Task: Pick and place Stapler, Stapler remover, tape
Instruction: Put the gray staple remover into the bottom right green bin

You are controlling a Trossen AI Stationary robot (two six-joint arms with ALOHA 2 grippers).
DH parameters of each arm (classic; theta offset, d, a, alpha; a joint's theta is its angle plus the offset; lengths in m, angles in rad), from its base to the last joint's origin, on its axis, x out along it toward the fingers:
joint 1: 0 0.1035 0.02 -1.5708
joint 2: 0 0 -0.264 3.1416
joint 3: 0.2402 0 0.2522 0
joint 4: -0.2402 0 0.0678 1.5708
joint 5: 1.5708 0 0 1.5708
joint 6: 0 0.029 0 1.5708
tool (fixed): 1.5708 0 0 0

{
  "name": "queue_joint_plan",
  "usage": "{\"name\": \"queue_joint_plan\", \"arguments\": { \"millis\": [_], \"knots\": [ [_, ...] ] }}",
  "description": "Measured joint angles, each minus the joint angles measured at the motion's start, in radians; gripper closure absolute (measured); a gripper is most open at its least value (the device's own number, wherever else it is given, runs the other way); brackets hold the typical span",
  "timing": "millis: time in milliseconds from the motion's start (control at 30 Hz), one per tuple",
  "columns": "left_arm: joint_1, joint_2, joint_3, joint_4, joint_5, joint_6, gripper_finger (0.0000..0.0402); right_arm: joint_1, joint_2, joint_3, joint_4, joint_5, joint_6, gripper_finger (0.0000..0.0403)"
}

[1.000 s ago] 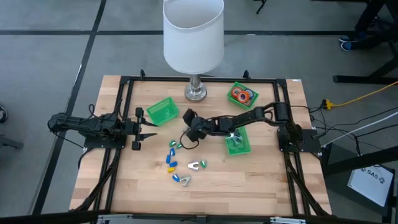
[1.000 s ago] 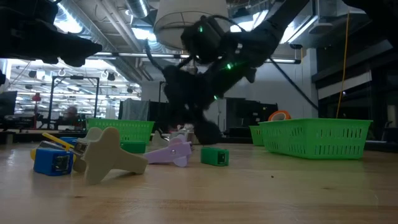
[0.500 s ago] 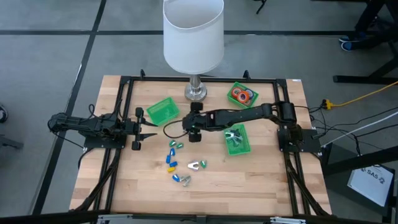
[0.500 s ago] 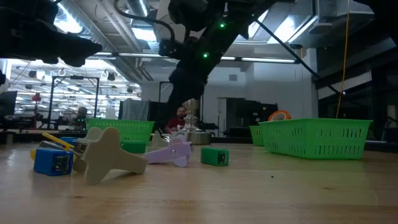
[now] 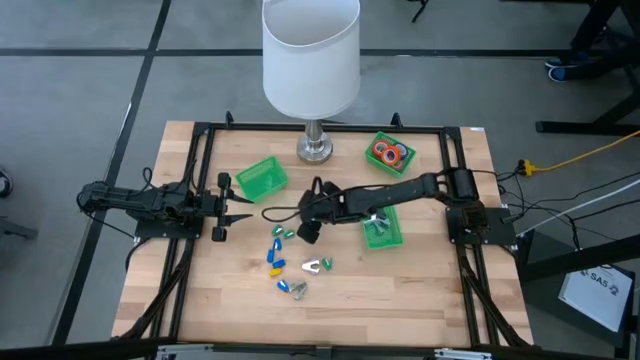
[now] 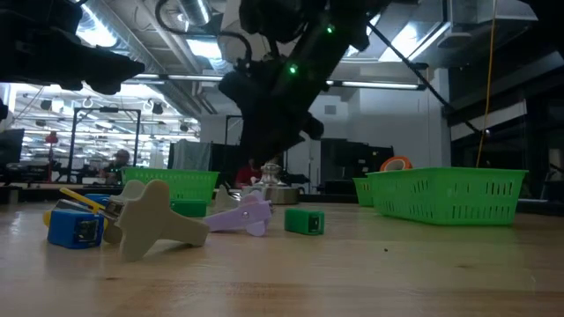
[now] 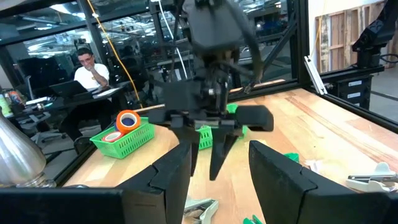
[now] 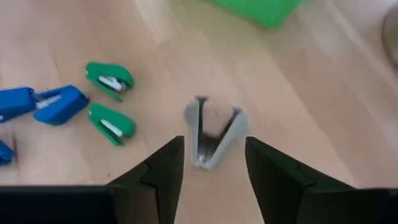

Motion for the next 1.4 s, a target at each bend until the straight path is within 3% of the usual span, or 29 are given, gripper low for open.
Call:
{"name": "queue_joint_plan", "arguments": {
  "millis": [433,1033,1400],
  "knots": [
    [0.000,0.000,0.000,0.000,0.000,0.000,0.0245,-0.030,0.001,-0.136,0.211,0.096,0.069,0.0228],
    [0.000,0.000,0.000,0.000,0.000,0.000,0.0245,-0.049,0.040,-0.139,0.250,0.078,0.062,0.0231],
    [0.000,0.000,0.000,0.000,0.000,0.000,0.0245,-0.051,0.070,-0.138,0.291,0.075,0.010,0.0330]
  ]
}}
